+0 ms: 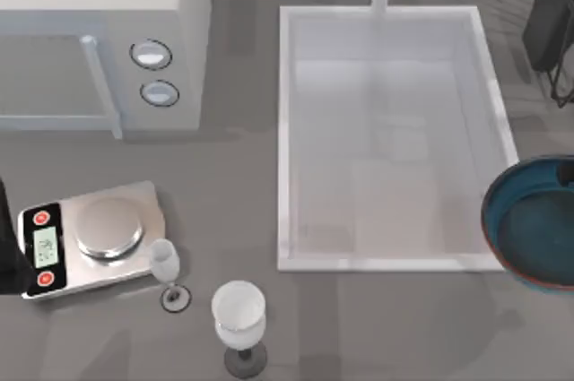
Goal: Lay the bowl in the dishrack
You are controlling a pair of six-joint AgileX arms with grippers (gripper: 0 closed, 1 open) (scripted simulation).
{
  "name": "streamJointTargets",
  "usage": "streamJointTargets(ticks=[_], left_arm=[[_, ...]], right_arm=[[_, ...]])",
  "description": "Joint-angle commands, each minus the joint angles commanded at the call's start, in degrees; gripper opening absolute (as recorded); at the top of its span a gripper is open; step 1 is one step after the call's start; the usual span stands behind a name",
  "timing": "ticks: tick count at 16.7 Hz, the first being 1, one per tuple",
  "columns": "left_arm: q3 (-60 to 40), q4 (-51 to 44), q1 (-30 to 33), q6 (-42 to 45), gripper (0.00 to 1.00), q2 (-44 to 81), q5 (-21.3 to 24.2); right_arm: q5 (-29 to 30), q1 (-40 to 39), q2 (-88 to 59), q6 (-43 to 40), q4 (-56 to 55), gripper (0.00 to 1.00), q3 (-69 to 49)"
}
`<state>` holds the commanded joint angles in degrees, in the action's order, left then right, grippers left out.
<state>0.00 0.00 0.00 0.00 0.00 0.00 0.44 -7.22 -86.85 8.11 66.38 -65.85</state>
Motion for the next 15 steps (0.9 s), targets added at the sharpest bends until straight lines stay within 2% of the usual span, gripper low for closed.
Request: streamJointTargets(ticks=[3,6,15], left_arm=[[0.0,0.0,0.0,0.0,1.00,0.0,0.0],[0.0,0.0,0.0,0.0,1.00,0.0,0.0],[0.0,0.0,0.0,0.0,1.00,0.0,0.0]], right_arm=[[0.0,0.1,1.7,-0.3,11.9,0.00,-9.6],[0.0,0.3,3.8,-0.5,19.0,0.00,-16.6],[-1.1,1.3,5.2,-0.8,18.8,0.00,-18.0]])
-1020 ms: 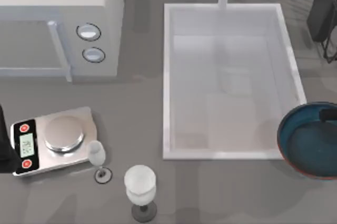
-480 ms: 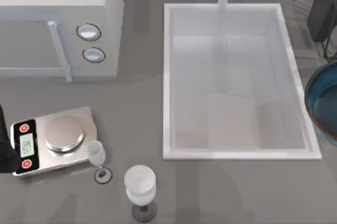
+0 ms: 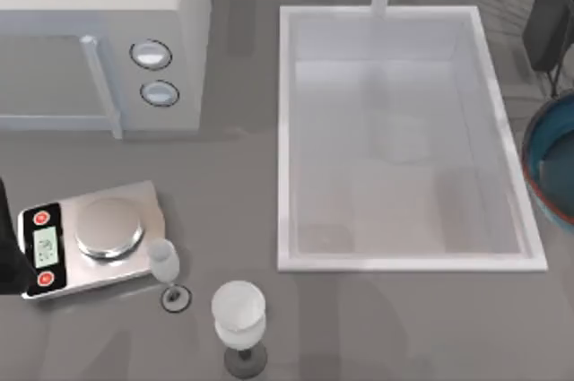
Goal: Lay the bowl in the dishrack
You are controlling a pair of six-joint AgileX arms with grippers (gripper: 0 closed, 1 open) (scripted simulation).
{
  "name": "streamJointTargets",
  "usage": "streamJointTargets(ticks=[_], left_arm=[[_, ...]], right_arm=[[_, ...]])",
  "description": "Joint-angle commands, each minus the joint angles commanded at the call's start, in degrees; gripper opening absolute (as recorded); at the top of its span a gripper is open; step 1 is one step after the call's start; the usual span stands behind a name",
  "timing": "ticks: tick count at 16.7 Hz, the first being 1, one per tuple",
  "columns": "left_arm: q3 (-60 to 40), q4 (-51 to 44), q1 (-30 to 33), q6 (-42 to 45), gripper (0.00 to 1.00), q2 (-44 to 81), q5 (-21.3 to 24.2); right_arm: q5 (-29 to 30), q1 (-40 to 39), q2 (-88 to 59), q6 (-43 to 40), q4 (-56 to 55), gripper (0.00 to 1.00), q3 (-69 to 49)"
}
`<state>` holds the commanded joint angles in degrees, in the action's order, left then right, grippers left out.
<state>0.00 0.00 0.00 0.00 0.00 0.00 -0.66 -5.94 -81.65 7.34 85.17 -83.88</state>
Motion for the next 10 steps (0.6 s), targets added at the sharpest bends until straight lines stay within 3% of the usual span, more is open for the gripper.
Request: streamJointTargets(ticks=[4,10], left_arm=[[0.0,0.0,0.0,0.0,1.00,0.0,0.0],[0.0,0.0,0.0,0.0,1.00,0.0,0.0]], right_arm=[[-5.2,6.3,3.6,-0.9,-10.1,0.00,1.8],[-17.1,21.3,10.7,-3.0,-38.5,0.00,8.9]])
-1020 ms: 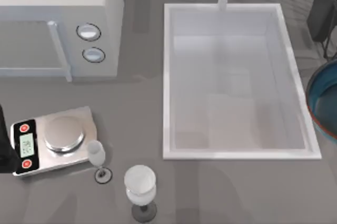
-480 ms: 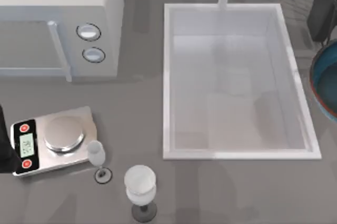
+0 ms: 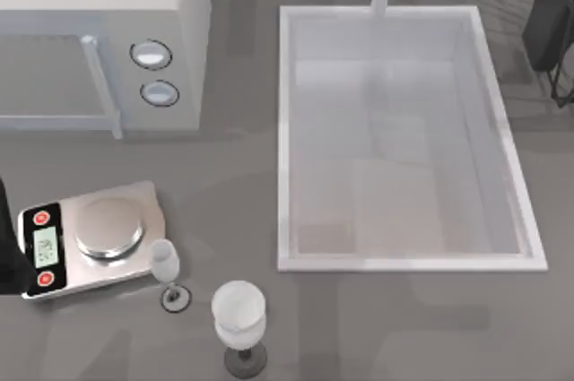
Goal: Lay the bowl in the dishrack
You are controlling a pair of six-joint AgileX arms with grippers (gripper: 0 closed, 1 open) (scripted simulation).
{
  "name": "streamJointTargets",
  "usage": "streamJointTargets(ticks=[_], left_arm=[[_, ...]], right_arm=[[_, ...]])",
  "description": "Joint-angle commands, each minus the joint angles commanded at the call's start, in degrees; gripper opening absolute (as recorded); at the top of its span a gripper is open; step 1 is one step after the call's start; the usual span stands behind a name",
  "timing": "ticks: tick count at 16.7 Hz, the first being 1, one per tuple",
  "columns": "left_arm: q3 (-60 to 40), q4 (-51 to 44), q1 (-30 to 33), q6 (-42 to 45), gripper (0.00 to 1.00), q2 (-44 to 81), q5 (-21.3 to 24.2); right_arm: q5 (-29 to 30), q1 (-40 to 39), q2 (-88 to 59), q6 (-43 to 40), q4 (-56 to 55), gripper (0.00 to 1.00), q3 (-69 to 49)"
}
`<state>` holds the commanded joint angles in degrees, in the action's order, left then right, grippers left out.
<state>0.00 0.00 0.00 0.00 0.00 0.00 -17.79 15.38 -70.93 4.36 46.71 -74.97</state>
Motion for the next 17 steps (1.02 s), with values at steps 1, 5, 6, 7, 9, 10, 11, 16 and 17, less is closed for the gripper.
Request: streamJointTargets(ticks=[1,5,6,7,9,10,11,16,17], left_arm=[[0.0,0.0,0.0,0.0,1.00,0.0,0.0],[0.0,0.0,0.0,0.0,1.00,0.0,0.0],[0.0,0.0,0.0,0.0,1.00,0.0,0.0],[0.0,0.0,0.0,0.0,1.00,0.0,0.0],[0.0,0.0,0.0,0.0,1.00,0.0,0.0],[0.0,0.0,0.0,0.0,1.00,0.0,0.0],[0.0,0.0,0.0,0.0,1.00,0.0,0.0],[0.0,0.0,0.0,0.0,1.00,0.0,0.0],[0.0,0.0,0.0,0.0,1.00,0.0,0.0]], right_arm=[[-2.1,2.7,1.3,-0.4,-5.4,0.00,1.4],[-10.4,12.6,7.5,-2.1,-25.1,0.00,6.4],[-12.2,14.7,9.1,-2.5,-28.8,0.00,7.2],[-13.8,16.6,10.6,-2.8,-31.9,0.00,7.9],[-16.2,19.5,13.0,-3.2,-36.3,0.00,8.9],[-17.0,20.4,13.8,-3.3,-37.5,0.00,9.1],[-17.4,20.8,14.2,-3.4,-38.2,0.00,9.3],[-17.3,20.6,13.9,-3.3,-38.3,0.00,9.1],[-17.1,20.4,13.3,-3.3,-38.9,0.00,9.1]])
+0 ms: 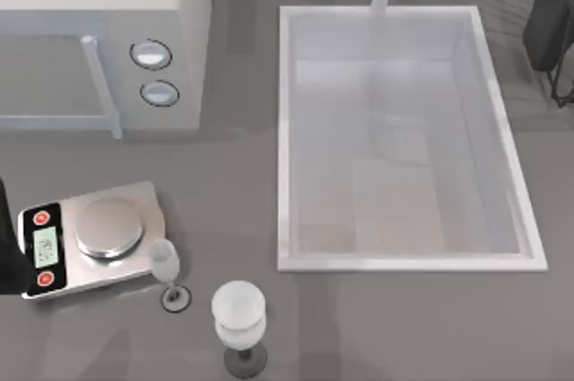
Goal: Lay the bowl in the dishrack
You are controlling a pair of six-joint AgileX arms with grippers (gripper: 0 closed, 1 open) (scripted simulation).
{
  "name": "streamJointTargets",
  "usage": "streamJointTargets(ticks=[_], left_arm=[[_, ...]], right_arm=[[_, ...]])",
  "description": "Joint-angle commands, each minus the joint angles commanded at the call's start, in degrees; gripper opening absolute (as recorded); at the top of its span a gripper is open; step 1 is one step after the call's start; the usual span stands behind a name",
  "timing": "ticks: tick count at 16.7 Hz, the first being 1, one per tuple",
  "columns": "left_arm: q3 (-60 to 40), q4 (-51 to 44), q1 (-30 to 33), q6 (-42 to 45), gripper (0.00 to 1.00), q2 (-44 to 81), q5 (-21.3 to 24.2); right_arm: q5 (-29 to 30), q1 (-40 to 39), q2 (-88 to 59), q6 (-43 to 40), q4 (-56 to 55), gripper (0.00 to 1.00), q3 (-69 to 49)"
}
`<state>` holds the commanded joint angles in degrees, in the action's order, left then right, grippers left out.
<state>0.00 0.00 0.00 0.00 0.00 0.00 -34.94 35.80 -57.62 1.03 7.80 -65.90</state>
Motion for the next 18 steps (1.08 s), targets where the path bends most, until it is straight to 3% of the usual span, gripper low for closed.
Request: streamJointTargets(ticks=[5,13,18], left_arm=[[0.0,0.0,0.0,0.0,1.00,0.0,0.0],[0.0,0.0,0.0,0.0,1.00,0.0,0.0],[0.0,0.0,0.0,0.0,1.00,0.0,0.0]], right_arm=[[4.1,-3.6,-11.6,0.0,-12.1,0.00,1.1],[15.3,-14.4,-38.6,-0.1,-46.7,0.00,7.5],[19.1,-18.2,-45.3,-0.1,-55.0,0.00,9.8]])
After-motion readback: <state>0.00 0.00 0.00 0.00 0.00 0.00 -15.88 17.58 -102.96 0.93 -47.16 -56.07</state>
